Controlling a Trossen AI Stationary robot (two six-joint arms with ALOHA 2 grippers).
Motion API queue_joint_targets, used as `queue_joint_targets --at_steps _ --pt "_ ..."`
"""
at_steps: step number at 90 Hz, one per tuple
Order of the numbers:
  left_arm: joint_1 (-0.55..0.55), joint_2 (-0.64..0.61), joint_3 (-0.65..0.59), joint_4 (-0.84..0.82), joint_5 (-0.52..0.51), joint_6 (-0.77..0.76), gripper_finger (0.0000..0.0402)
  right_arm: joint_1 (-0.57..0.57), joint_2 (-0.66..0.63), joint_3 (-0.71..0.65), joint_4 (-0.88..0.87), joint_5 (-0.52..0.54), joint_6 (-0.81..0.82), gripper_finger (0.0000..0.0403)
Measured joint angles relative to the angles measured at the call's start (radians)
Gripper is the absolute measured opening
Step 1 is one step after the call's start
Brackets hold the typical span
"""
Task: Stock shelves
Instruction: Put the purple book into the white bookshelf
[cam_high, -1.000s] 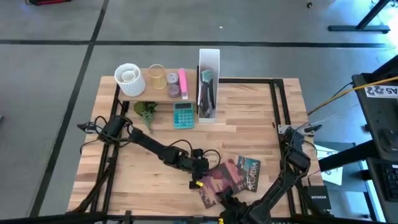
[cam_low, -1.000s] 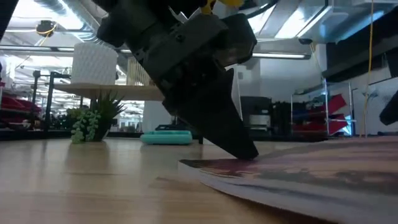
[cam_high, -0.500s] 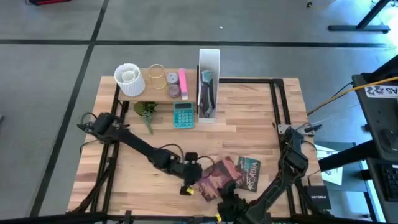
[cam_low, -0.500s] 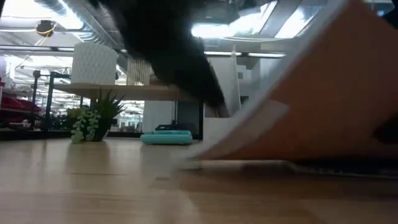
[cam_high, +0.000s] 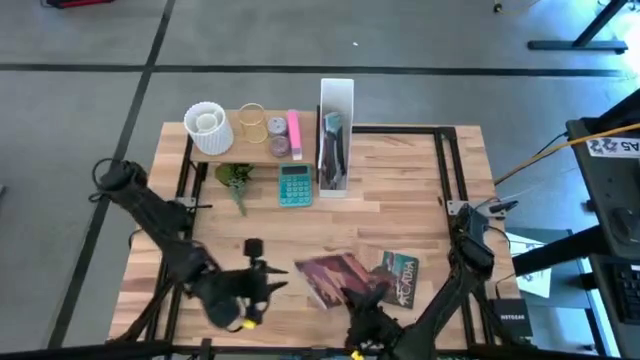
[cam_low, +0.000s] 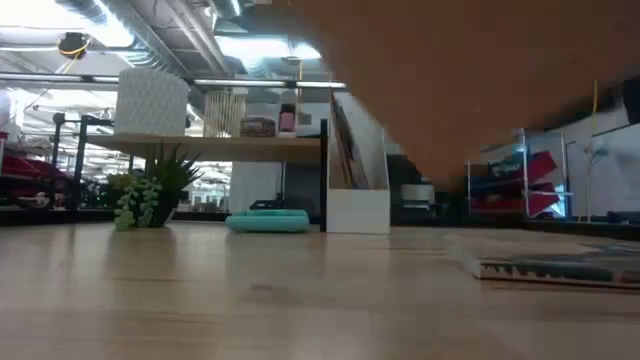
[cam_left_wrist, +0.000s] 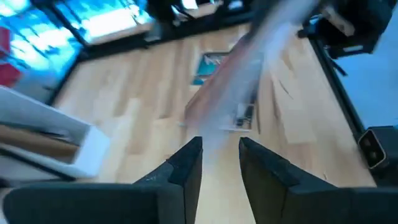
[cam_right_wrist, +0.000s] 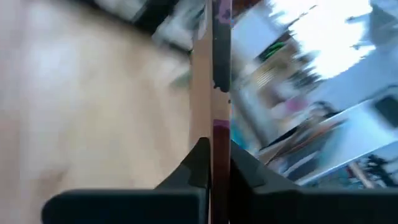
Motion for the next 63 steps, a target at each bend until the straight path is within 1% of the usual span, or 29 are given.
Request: queue_joint_targets --at_steps 6,9,22,37,48,63 --pt "-0.037 0.000 0.000 -0.030 -0.053 -0.042 0.0090 -0.036 -0.017 0.022 -0.005 0.109 0.020 0.0001" --pt "-0.050 0.000 0.000 -0.046 -0.070 -0.069 0.0090 -0.057 -0.033 0.021 -0.007 0.134 0.010 0.0001" --pt "-0.088 0.000 0.000 -0.141 -0.090 -0.215 0.0090 -0.194 -0.114 0.011 -0.011 0.138 0.004 0.0001" --pt "-0.118 0.021 0.000 -0.233 -0.115 -0.331 0.0090 -0.361 -0.193 0.011 -0.011 0.142 0.027 0.0000" --pt "-0.125 0.049 0.000 -0.269 -0.124 -0.381 0.0090 -0.468 -0.232 0.011 -0.003 0.143 0.073 0.0000" --pt "-0.125 0.091 -0.001 -0.297 -0.124 -0.409 0.0090 -0.583 -0.247 0.011 0.056 0.143 0.078 0.0000"
